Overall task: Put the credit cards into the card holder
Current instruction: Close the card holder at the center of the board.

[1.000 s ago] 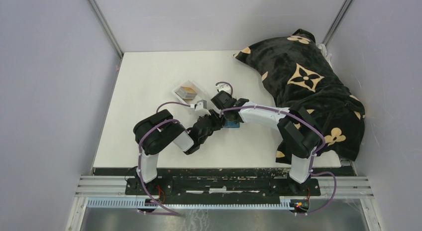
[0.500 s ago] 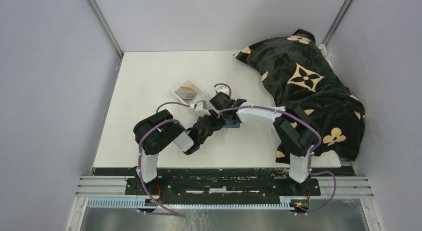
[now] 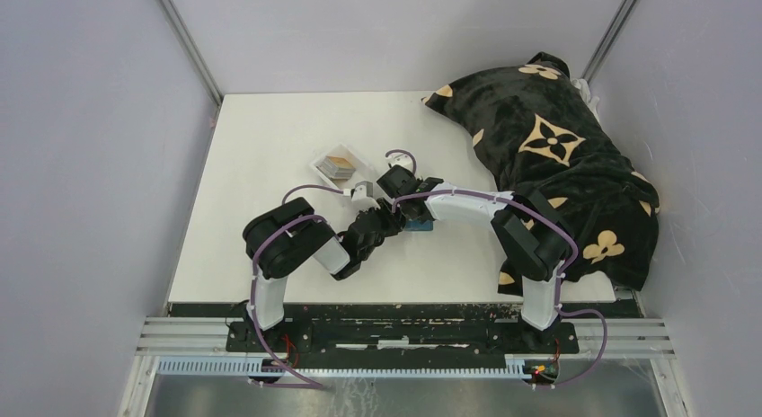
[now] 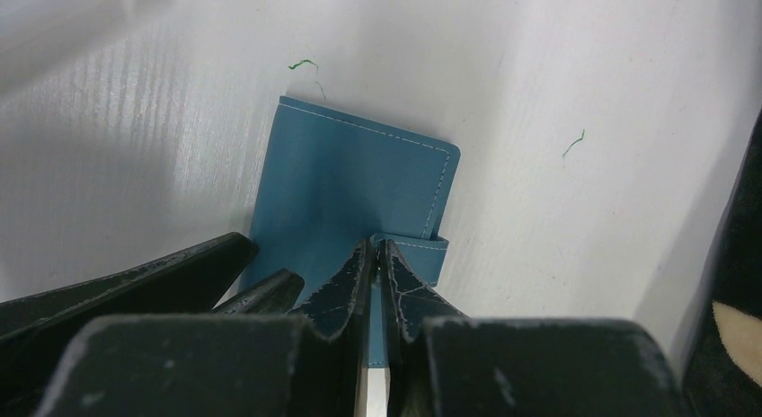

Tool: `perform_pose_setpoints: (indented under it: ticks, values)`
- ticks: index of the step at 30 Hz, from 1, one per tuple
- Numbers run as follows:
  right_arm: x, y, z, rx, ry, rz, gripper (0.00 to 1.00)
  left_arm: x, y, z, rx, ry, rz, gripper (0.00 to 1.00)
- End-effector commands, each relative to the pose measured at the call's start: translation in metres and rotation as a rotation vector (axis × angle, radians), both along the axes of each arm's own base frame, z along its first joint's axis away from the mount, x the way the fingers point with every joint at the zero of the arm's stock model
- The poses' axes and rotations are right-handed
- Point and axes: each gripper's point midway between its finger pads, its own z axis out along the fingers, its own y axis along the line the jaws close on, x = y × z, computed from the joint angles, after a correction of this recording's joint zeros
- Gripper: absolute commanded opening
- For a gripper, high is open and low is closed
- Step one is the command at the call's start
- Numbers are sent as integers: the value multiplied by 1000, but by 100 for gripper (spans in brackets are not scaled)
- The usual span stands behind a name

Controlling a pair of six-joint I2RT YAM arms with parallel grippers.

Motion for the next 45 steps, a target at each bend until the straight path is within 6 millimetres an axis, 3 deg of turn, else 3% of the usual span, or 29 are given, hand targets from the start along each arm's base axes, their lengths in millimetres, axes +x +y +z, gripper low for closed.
perform_pose_setpoints:
  ticks: [1,45]
  values:
    - [6,16,8,44,-25,2,9,-3,-4,-1,28,-32,-35,35]
    - [-13,30,-4,44,1,23,10,-6,-12,-5,15,-29,-61,26]
